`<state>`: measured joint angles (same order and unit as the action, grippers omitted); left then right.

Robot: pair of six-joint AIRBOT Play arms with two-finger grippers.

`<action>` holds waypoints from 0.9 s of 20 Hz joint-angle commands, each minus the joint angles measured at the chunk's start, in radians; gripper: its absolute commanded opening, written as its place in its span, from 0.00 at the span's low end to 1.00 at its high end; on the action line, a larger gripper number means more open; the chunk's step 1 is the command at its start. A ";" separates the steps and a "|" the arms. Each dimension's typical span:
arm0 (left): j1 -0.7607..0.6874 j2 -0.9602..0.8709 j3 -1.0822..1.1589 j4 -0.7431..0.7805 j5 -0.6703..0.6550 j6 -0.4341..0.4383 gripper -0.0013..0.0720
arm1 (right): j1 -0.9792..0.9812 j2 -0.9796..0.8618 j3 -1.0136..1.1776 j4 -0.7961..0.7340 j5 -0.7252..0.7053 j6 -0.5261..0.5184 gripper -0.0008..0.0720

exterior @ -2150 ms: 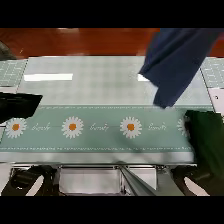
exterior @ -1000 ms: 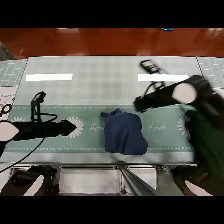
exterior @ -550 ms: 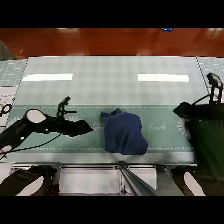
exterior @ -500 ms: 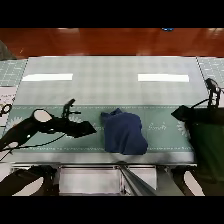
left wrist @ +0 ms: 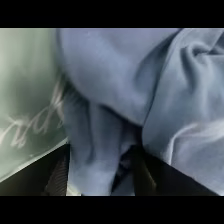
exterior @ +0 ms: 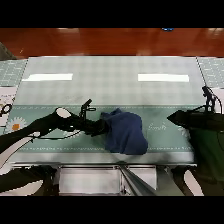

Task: Fold the shirts.

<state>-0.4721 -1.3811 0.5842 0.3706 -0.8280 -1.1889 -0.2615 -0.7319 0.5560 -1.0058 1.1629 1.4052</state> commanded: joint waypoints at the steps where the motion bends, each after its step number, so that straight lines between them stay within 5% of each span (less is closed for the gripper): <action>1: -0.013 -0.022 0.023 0.034 0.005 -0.008 0.51 | 0.012 0.001 -0.004 0.008 0.061 -0.021 0.57; 2: -0.009 -0.022 0.023 0.033 -0.011 0.017 0.11 | 0.033 0.001 -0.003 0.009 0.086 -0.027 0.57; 3: -0.006 -0.021 0.024 0.032 -0.019 0.041 0.05 | 0.064 0.001 -0.004 0.008 0.107 -0.027 0.57; 9: 0.028 -0.021 0.024 0.034 -0.027 0.056 0.05 | 0.285 0.001 -0.098 0.088 0.186 -0.003 0.57; 18: 0.028 -0.021 0.024 0.033 -0.040 0.055 0.05 | 0.570 -0.034 -0.155 0.223 -0.065 0.060 0.57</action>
<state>-0.4450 -1.4017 0.6071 0.4046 -0.8627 -1.1347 0.2306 -0.7422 0.4076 -0.8246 1.1908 1.4475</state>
